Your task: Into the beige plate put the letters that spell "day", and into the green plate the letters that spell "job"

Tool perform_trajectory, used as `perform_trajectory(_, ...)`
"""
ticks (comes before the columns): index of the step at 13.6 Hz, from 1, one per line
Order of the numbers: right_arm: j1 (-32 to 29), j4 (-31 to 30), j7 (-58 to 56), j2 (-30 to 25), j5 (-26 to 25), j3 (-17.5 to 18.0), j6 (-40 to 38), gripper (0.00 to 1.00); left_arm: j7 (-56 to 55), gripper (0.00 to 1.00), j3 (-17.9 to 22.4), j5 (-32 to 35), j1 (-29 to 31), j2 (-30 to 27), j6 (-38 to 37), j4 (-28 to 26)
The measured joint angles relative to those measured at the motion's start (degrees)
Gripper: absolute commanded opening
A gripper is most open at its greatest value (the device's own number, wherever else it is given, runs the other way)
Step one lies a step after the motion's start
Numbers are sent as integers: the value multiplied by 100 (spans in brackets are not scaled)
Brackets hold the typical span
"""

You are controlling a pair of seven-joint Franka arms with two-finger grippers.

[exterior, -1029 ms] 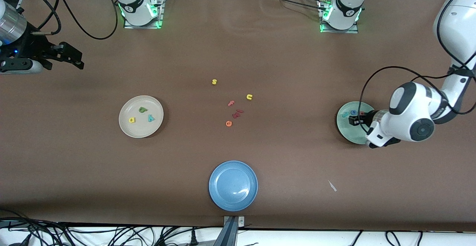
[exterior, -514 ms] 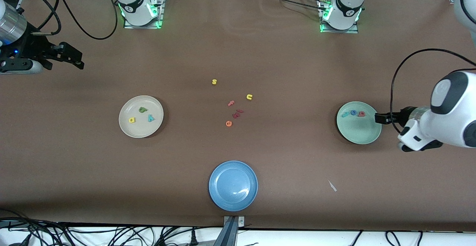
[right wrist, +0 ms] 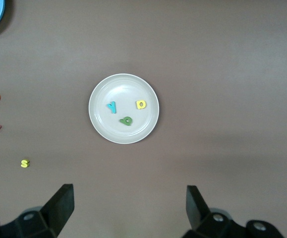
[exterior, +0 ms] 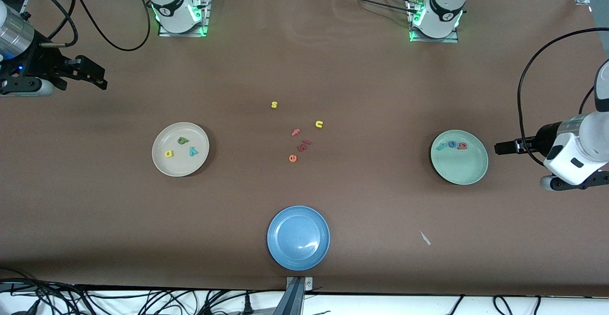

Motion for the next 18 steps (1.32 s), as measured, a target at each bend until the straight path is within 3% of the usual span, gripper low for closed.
perform_trajectory(15,4,8,-7,13,0,16,-7,100,-793,100,173,5,-86,-4,12,20)
perform_trajectory(16,4,8,-7,14,0,17,-8,100,-809,100,371,4,-263,-29,12,29)
perform_trajectory(18,5,8,-7,14,0,19,-10,100,-847,100,1180,-217,-882,-151,14,93)
